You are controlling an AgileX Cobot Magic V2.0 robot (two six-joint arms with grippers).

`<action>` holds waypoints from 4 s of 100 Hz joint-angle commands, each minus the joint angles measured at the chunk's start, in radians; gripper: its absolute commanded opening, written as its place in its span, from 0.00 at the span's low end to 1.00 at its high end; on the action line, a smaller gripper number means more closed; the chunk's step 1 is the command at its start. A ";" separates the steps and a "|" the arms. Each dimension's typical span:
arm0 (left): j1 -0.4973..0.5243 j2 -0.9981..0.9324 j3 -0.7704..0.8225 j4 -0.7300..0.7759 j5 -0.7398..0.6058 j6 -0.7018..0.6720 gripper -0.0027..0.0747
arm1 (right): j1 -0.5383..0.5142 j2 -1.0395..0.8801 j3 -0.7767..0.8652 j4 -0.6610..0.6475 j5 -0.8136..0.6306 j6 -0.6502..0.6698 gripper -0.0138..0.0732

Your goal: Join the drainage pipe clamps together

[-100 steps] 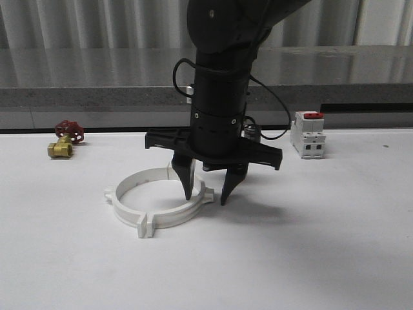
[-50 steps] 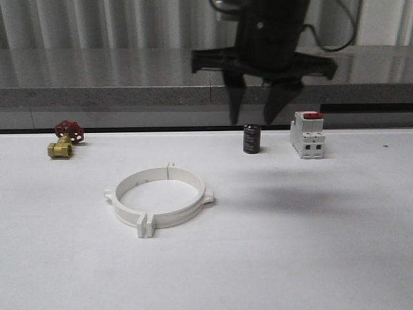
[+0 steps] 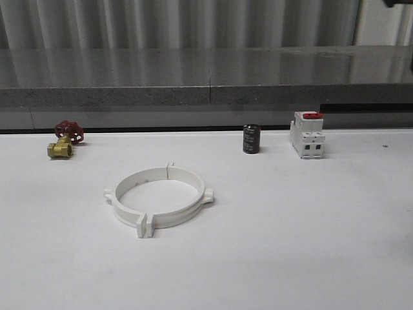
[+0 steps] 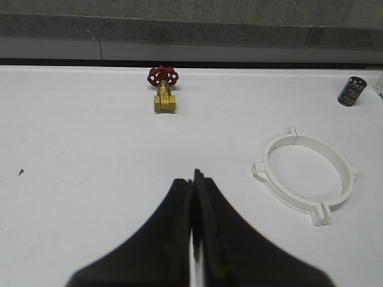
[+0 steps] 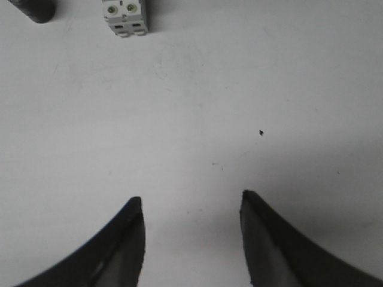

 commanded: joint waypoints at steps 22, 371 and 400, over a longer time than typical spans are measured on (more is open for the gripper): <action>0.003 0.002 -0.027 -0.011 -0.076 0.000 0.01 | -0.009 -0.408 0.212 -0.016 -0.037 -0.069 0.60; 0.003 -0.108 0.094 0.032 -0.286 0.000 0.01 | -0.208 -1.324 1.085 0.111 -0.919 -0.285 0.08; 0.038 -0.369 0.387 0.032 -0.452 0.000 0.01 | -0.208 -1.324 1.085 0.111 -0.919 -0.285 0.08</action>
